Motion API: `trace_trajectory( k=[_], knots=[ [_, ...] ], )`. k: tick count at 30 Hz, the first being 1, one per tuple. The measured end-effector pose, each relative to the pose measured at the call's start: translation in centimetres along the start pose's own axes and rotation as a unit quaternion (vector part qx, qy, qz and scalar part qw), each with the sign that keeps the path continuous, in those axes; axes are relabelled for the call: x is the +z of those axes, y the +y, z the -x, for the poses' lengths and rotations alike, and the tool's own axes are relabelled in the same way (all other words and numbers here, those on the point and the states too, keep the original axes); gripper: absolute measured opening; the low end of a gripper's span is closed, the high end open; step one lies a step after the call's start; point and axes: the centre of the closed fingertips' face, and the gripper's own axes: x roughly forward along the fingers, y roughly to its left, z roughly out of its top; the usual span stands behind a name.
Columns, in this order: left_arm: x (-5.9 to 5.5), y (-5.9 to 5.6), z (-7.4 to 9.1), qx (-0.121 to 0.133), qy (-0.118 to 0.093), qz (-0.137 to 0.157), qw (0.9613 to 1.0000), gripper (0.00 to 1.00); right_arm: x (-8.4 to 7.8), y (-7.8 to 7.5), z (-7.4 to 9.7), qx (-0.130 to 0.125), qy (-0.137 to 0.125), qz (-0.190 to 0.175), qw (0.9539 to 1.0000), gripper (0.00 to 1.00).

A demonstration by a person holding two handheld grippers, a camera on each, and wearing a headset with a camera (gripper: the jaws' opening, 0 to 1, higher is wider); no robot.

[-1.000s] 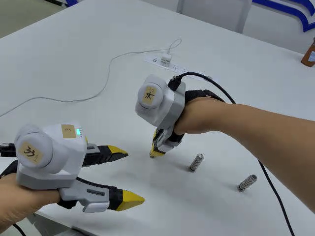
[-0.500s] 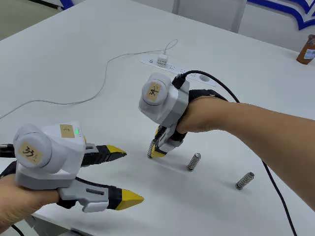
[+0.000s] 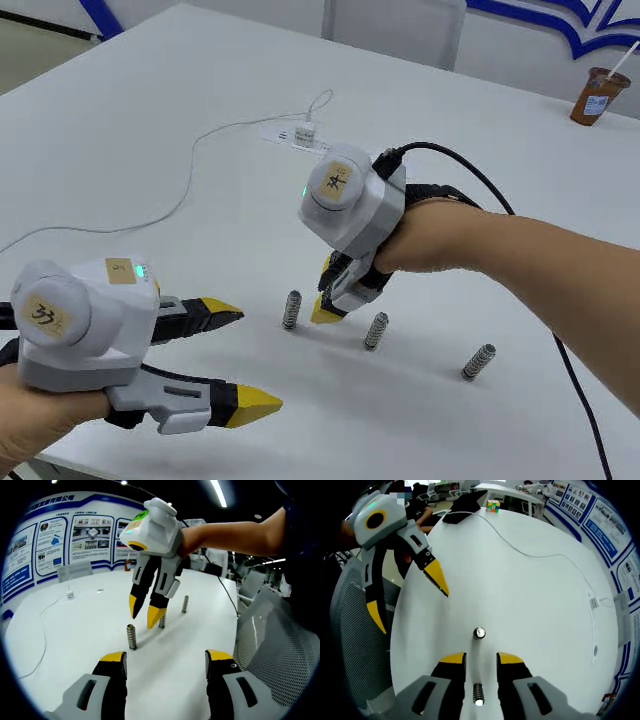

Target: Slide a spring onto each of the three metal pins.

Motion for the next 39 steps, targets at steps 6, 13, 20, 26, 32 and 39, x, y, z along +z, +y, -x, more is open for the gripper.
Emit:
trace_trajectory(
  k=[6, 13, 20, 26, 32, 39],
  knots=[
    [0.1, -0.1, -0.2, -0.002, 0.003, -0.002, 1.0000, 0.65, -0.1, 0.2, 1.4, -0.012, -0.028, -0.019, 0.9993, 0.26],
    [0.6, -0.3, -0.3, -0.003, 0.004, -0.007, 1.0000, 0.66, -0.4, 0.5, 2.9, -0.024, -0.067, -0.045, 0.9965, 0.29],
    [1.0, -0.6, -0.4, -0.004, 0.004, -0.011, 0.9999, 0.66, -2.1, 0.6, 4.2, -0.037, -0.088, -0.069, 0.9930, 0.30],
    [1.3, -0.6, -0.5, -0.005, 0.003, -0.014, 0.9999, 0.66, -3.0, 1.0, 5.5, -0.043, -0.124, -0.096, 0.9867, 0.31],
    [1.4, -0.5, -0.5, -0.004, 0.004, -0.017, 0.9998, 0.67, -4.6, 1.1, 6.9, -0.060, -0.145, -0.116, 0.9809, 0.33],
    [1.6, -0.4, -0.5, -0.003, 0.002, -0.019, 0.9998, 0.67, -6.3, 0.9, 8.2, -0.078, -0.175, -0.146, 0.9706, 0.35]
  ],
)
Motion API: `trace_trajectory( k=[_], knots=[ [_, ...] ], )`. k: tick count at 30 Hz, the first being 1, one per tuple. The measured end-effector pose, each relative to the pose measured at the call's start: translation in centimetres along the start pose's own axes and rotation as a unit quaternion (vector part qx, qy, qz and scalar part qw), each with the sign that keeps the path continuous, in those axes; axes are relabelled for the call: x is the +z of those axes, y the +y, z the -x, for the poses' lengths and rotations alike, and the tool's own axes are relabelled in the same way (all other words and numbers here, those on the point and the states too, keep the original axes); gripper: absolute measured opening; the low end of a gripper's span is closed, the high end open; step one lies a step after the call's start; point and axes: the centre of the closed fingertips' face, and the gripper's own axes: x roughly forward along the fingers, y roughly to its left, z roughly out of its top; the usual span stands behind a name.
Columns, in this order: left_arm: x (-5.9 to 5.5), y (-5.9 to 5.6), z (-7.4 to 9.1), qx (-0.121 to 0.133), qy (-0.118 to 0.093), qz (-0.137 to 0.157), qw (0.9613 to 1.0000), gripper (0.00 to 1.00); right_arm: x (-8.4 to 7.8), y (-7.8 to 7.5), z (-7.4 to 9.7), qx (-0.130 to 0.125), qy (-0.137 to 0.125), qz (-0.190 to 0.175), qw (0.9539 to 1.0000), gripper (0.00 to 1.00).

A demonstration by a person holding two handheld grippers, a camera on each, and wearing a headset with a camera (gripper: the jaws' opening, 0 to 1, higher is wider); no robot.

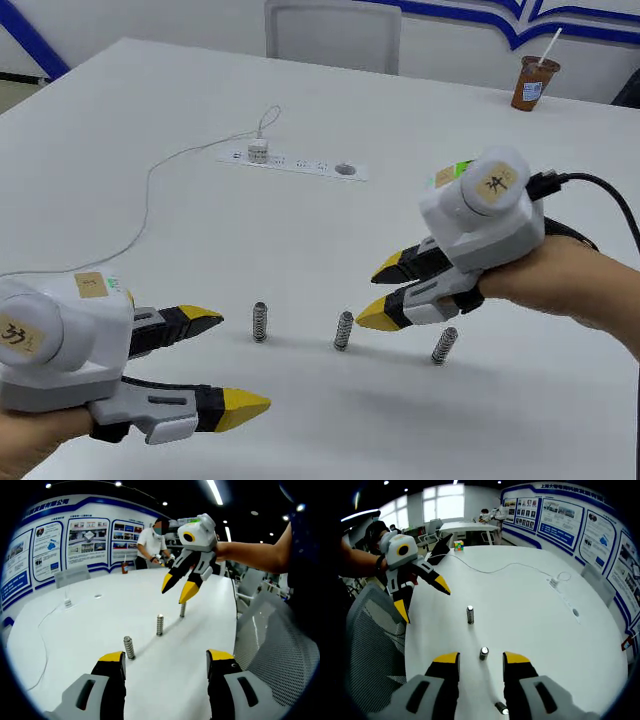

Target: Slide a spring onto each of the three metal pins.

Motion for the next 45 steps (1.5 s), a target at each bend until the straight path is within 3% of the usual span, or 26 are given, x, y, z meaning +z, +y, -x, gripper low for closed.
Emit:
trace_trajectory(
  k=[23, 38, 45],
  knots=[
    [0.7, 0.1, 0.1, 0.005, -0.001, -0.006, 1.0000, 0.69, -5.2, -1.5, 5.7, -0.063, -0.070, -0.056, 0.9940, 0.45],
    [0.5, 0.0, 0.0, 0.005, 0.001, -0.005, 1.0000, 0.70, -8.3, -1.1, 6.8, -0.086, -0.108, -0.082, 0.9870, 0.52],
    [0.0, -0.1, 0.0, 0.004, -0.001, 0.001, 1.0000, 0.70, -9.5, 0.2, 6.5, -0.088, -0.124, -0.097, 0.9836, 0.55]
  ],
)
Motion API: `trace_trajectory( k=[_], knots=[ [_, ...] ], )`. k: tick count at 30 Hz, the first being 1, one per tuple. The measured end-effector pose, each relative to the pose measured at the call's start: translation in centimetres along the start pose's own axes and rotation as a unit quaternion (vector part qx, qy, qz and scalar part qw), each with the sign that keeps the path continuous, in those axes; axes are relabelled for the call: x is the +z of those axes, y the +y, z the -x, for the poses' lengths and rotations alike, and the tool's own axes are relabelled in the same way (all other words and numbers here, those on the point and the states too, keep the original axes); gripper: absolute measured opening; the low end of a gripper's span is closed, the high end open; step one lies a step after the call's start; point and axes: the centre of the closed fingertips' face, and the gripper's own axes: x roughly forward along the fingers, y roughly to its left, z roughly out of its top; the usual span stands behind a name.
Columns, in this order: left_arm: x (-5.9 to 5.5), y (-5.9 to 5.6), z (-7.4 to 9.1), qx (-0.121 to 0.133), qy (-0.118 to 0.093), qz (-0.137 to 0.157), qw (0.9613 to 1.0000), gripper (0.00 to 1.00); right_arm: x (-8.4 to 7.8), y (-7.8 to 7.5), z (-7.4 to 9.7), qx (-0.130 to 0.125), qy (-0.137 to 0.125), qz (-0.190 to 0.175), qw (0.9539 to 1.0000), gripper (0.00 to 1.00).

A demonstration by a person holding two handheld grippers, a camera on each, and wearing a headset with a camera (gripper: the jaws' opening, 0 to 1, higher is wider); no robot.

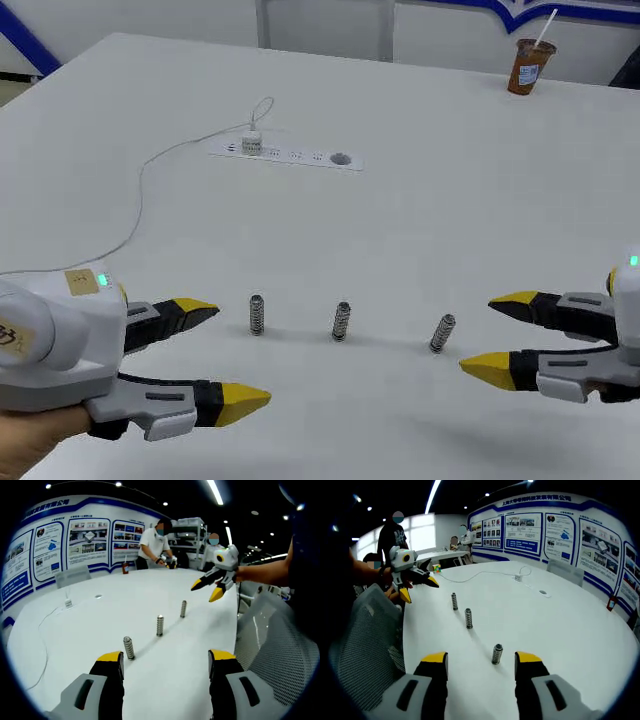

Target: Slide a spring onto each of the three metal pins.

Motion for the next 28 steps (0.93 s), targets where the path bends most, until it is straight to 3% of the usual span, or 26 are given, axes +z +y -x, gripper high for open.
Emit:
trace_trajectory(
  k=[16, 28],
  knots=[
    [-0.6, -0.4, 0.0, -0.007, 0.004, 0.003, 1.0000, 0.73, -2.2, 1.0, 0.2, -0.006, -0.002, -0.016, 0.9998, 0.59],
    [-1.1, -0.4, 0.2, -0.004, 0.008, 0.004, 1.0000, 0.74, -1.6, 1.3, 0.1, -0.010, -0.011, -0.018, 0.9997, 0.60]
  ],
)
